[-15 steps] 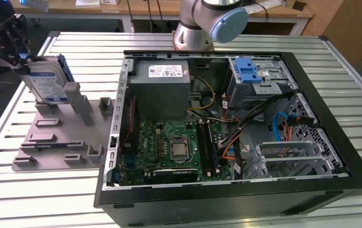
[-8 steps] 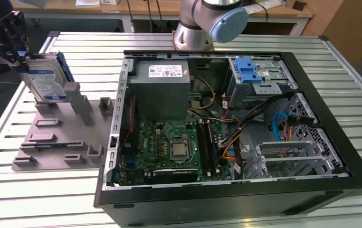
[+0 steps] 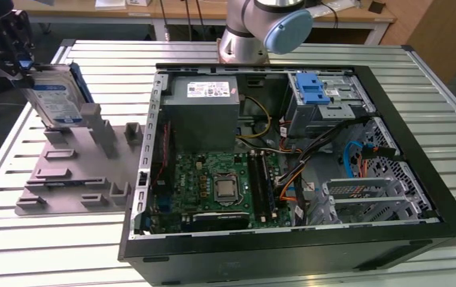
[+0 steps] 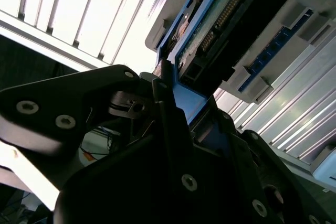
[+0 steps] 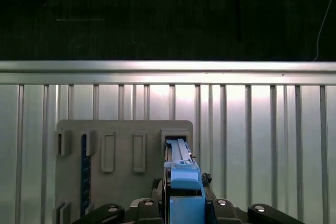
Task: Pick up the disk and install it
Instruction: 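Pick up the disk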
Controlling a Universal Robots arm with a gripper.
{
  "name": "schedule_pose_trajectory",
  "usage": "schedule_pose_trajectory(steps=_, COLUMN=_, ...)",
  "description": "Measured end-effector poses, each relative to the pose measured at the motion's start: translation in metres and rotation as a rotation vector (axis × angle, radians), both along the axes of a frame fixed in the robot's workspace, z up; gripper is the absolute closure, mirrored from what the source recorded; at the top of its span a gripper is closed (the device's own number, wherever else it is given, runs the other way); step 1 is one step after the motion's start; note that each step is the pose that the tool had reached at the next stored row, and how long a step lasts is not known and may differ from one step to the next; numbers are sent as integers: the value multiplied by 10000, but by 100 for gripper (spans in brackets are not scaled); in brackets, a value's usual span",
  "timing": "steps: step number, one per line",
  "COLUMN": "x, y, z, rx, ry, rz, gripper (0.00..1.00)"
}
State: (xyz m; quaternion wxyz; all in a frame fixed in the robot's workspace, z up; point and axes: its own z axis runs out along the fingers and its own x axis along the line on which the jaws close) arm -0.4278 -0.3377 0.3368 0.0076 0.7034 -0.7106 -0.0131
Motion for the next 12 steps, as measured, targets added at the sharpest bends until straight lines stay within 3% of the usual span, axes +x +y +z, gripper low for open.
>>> schedule_pose_trajectory(steps=12, x=0, y=0, z=106, rx=1, ry=-1, rz=0, gripper=64)
